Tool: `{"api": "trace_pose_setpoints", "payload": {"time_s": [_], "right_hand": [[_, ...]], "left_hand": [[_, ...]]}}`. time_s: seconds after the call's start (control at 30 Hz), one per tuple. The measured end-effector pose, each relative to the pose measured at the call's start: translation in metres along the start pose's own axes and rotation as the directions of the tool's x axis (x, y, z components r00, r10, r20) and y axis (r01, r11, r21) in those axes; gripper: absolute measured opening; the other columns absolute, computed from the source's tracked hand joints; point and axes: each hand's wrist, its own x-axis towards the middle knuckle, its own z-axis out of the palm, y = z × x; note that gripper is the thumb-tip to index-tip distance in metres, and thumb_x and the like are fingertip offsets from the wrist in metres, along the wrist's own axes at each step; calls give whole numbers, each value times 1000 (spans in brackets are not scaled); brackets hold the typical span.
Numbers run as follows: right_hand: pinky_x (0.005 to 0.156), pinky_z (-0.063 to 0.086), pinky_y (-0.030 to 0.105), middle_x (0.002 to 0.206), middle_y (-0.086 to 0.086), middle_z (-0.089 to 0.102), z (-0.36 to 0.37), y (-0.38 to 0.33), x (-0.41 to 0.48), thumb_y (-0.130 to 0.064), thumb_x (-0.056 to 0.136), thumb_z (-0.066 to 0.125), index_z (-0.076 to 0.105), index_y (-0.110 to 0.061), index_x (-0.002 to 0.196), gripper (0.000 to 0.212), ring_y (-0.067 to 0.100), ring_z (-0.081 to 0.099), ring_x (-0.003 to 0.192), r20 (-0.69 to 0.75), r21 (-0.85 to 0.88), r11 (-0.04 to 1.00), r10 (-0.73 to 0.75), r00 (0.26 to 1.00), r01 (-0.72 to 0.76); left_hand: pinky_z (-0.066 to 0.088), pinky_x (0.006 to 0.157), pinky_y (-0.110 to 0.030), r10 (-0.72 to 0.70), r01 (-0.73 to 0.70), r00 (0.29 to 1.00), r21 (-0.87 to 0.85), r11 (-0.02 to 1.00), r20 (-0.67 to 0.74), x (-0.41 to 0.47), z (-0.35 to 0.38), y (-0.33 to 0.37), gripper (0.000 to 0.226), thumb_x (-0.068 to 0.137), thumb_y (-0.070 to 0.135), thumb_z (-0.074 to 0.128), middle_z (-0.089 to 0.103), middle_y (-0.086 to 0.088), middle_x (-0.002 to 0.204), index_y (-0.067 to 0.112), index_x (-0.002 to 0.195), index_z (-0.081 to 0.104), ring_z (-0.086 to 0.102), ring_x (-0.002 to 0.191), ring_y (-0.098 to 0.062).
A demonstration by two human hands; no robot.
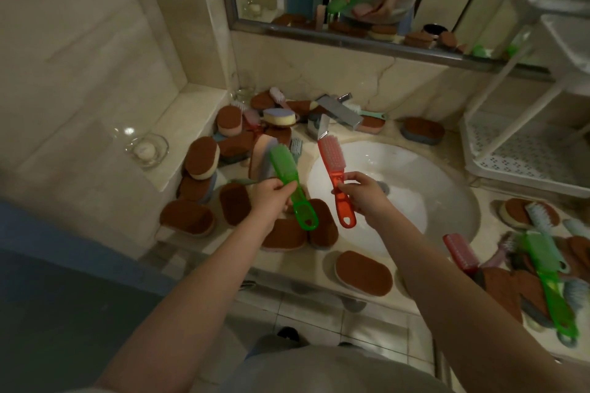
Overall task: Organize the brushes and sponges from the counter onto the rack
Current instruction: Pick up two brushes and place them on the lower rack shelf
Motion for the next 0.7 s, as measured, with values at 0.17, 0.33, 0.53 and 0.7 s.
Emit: {"api": "trace_pose_setpoints", "payload": {"time_s": [0.17, 0.33, 0.53, 0.7], "right_hand": [[56, 48, 21, 92, 8, 66, 4, -18, 2, -11, 94, 56, 55, -15, 104, 11, 11, 63, 71, -18, 21, 999, -29, 999, 29], [59, 49, 23, 93, 7, 65, 4, -31, 6, -10, 94, 55, 53, -16, 107, 15, 11, 63, 73, -7, -29, 997, -69, 998, 69], [63, 51, 25, 89, 5, 65, 1, -39, 12, -11, 94, 55, 52, -17, 108, 16, 12, 63, 74, -1, -33, 997, -76, 997, 76], [61, 50, 25, 97, 11, 67, -17, -38, 14, -11, 93, 56, 54, -16, 105, 13, 14, 64, 75, -62, 18, 997, -68, 996, 69]], "left_hand": [[38, 54, -26, 75, -77, 997, -47, 996, -31, 8, -6, 20, 31, 90, 21, 59, 49, -3, 55, 15, 61, 48, 45, 49, -14], [36, 54, -27, 120, -126, 991, -95, 988, -64, 14, -4, 31, 37, 90, 20, 59, 44, -4, 53, 13, 58, 42, 43, 50, -14], [37, 56, -28, 193, -207, 976, -148, 967, -104, 19, -5, 42, 31, 90, 20, 58, 46, -3, 56, 14, 62, 46, 44, 54, -14], [34, 48, -20, 230, -235, 971, -100, 967, -60, 25, 9, 53, 33, 91, 19, 58, 44, -1, 55, 15, 61, 43, 41, 50, -10]]}}
